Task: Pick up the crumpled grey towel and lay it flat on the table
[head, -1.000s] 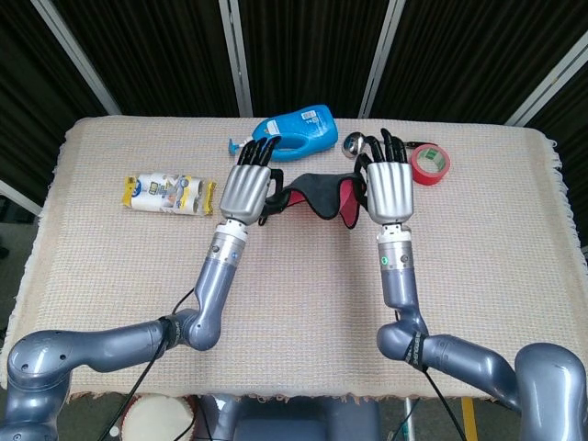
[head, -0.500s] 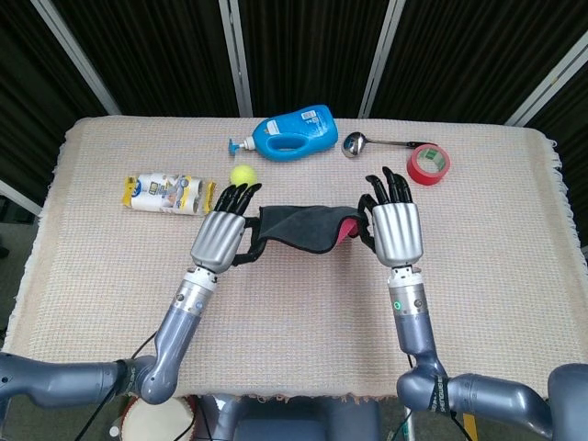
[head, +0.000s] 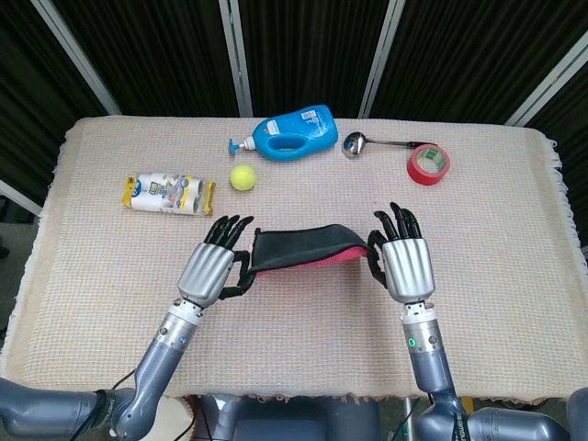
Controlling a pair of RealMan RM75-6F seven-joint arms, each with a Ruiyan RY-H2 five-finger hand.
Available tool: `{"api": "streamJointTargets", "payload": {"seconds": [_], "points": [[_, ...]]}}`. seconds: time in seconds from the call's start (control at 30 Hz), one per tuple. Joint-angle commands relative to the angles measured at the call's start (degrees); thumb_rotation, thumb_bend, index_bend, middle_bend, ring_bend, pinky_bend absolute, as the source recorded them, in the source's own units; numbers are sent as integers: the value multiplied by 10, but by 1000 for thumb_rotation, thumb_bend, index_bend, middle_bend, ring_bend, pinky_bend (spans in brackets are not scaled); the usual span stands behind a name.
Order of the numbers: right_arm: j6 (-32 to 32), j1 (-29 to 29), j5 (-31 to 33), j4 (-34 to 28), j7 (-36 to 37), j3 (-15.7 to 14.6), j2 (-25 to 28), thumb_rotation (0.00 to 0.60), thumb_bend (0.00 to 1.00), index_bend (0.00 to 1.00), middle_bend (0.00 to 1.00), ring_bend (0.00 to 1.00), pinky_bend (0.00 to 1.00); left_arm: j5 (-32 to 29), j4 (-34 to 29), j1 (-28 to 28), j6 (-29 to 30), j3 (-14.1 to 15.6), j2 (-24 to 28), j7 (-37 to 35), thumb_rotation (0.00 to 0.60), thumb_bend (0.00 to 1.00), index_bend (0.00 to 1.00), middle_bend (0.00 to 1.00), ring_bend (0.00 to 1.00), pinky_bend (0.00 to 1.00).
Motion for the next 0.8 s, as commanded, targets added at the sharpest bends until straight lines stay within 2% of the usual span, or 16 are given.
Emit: {"api": "streamJointTargets", "payload": {"seconds": [0.03, 0.8], "points": [[7, -16, -17, -5, 6, -16, 1, 600, 583, 626, 260, 116, 164, 14, -7, 11, 6, 13, -1, 0, 600, 410, 703, 52, 0, 0], [4, -79, -101, -16, 10, -76, -5, 600, 584, 625, 261, 116, 164, 70, -28, 67, 11, 54, -8, 14, 600, 410, 706, 56, 0, 0]]}}
